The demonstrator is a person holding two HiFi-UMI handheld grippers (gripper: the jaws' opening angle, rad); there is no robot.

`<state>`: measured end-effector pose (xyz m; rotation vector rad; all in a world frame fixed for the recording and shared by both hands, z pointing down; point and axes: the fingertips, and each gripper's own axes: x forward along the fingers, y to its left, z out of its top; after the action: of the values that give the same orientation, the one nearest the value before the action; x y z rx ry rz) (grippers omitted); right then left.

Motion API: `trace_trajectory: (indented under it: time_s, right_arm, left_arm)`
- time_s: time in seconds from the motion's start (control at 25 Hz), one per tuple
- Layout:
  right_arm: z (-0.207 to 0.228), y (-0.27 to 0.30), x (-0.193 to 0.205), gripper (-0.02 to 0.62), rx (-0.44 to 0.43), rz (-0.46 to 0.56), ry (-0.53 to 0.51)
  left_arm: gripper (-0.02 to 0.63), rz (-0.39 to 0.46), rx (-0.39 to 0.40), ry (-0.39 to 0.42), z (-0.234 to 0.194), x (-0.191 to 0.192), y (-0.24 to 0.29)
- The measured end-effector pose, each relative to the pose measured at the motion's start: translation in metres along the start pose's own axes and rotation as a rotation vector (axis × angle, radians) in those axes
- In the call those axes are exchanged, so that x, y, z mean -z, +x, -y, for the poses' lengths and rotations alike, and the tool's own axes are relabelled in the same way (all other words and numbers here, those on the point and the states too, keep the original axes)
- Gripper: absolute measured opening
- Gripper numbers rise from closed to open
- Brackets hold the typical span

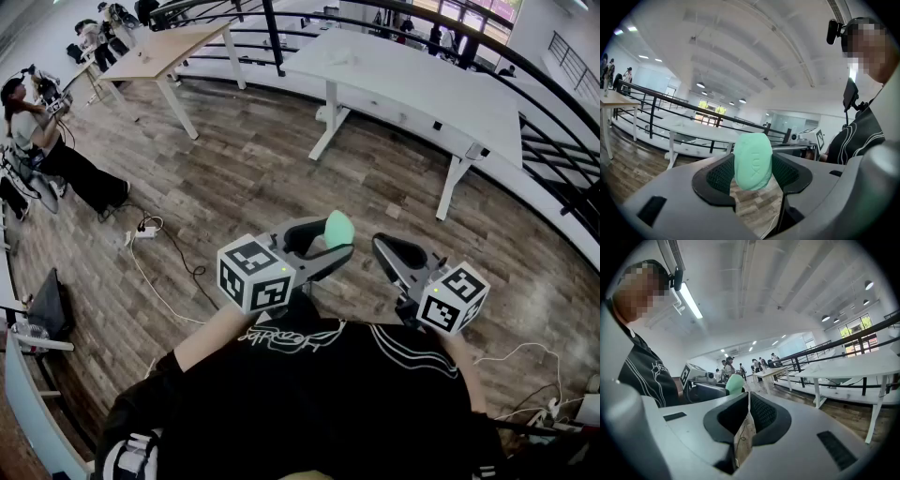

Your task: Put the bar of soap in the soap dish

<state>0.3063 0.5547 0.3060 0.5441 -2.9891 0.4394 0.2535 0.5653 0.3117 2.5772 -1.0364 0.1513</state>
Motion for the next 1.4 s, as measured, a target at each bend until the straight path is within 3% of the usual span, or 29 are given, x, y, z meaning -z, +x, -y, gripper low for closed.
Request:
trace_trajectory:
  time_s: [0.52,0.84,1.4]
  right_arm:
    - [-0.007,0.0,-0.004,0.025,-0.013,-0.01,-0.04]
    - [-0.007,-0.004,0.01,0.026,-0.011,-0.033,0.017]
    - [0.036,0.009,0.021,0.025,0.026,-0.014,0.071]
  left_arm:
    - [0.259,0.001,-0.001,-0.017,0.001,-0.006,-0.001]
    - [0.259,-0.015,-0.007,-0.016,0.008,-0.005,-0.002]
    - [0.259,-0.014,0.003,-0.056,-0.028,0.0,0.023]
